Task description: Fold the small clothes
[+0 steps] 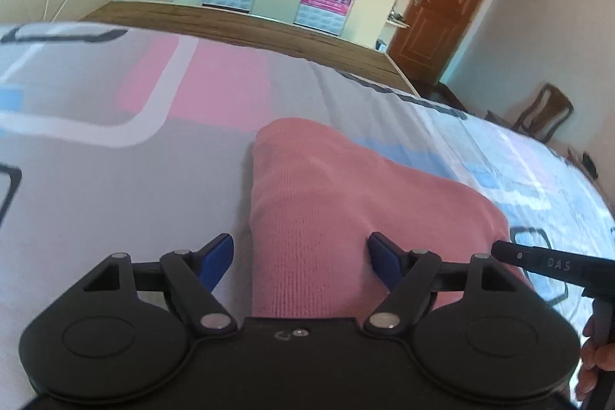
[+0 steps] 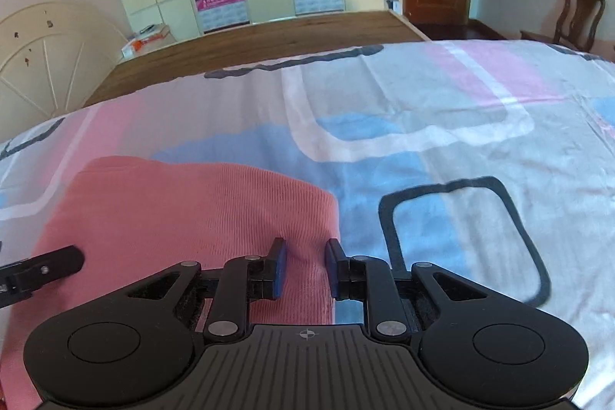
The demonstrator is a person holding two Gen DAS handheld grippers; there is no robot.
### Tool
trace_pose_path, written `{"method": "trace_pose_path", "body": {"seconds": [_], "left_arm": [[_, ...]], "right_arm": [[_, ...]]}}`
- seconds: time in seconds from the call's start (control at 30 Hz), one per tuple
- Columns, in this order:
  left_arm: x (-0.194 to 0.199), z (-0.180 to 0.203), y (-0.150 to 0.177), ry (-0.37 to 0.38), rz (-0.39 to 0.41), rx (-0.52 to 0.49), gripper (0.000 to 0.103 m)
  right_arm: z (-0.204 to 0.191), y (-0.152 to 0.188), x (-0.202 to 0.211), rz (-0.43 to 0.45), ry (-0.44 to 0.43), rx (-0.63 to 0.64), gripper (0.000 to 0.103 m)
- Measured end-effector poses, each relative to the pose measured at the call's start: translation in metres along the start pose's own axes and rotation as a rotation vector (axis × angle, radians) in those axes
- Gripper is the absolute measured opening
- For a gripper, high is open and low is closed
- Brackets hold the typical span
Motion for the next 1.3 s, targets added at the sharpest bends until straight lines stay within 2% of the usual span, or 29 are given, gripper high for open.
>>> {"method": "trace_pose_path", "body": {"seconds": [0.13,0.23,0.33,0.47,0.6,0.8,1.0,1.13,1.3], "left_arm": [[0.001,-0.004,0.002,0.003,-0.004,0.040,0.082],[0.005,0.004,0.000,-0.031,0.014,-0.048,0.082],[0.007,0.002,-0.001,-0.023,-0.017,-0.001,0.082],[0.017,0.011,-0.004,-0.062,-0.009,-0.080,0.082],[0.023,0.014,-0.004,-0.069,-0.017,-0.084,0.081],[0.037,0.019,-0.004,-0.069,-0.020,-0.109,0.080],[0.056,0.035,0.014,-0.033,-0.035,-0.148,0.080],[0.049,0.038,0.028,-0.046,-0.050,-0.163,0.083],[0.051,0.037,0.025,-0.055,-0.061,-0.164,0.086]], "right_arm": [[0.012,-0.003,-0.004,0.029,-0.012,-0.028,0.021],[0.009,-0.002,-0.002,0.025,-0.016,-0.009,0.021],[0.006,-0.005,0.006,0.026,-0.019,-0.004,0.021],[-0.004,-0.001,0.031,0.059,-0.059,0.034,0.021],[-0.009,0.011,0.047,0.053,-0.089,0.048,0.021],[-0.007,0.025,0.061,0.057,-0.083,0.060,0.021],[0.000,0.041,0.068,0.053,-0.056,0.094,0.021],[0.017,0.049,0.052,0.002,-0.026,0.045,0.021],[0.017,0.051,0.058,0.007,-0.031,0.030,0.021]]}}
Point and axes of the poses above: each gripper's, at about its wrist camera, not at the fingertips, and x roughly against the way its jaws point, z to its right, y to its underside, the point moved 7 cm from there along -x, roughly the way its jaws point, and after that the axes turned 14 degrees about -x, right-handed, at the moved point
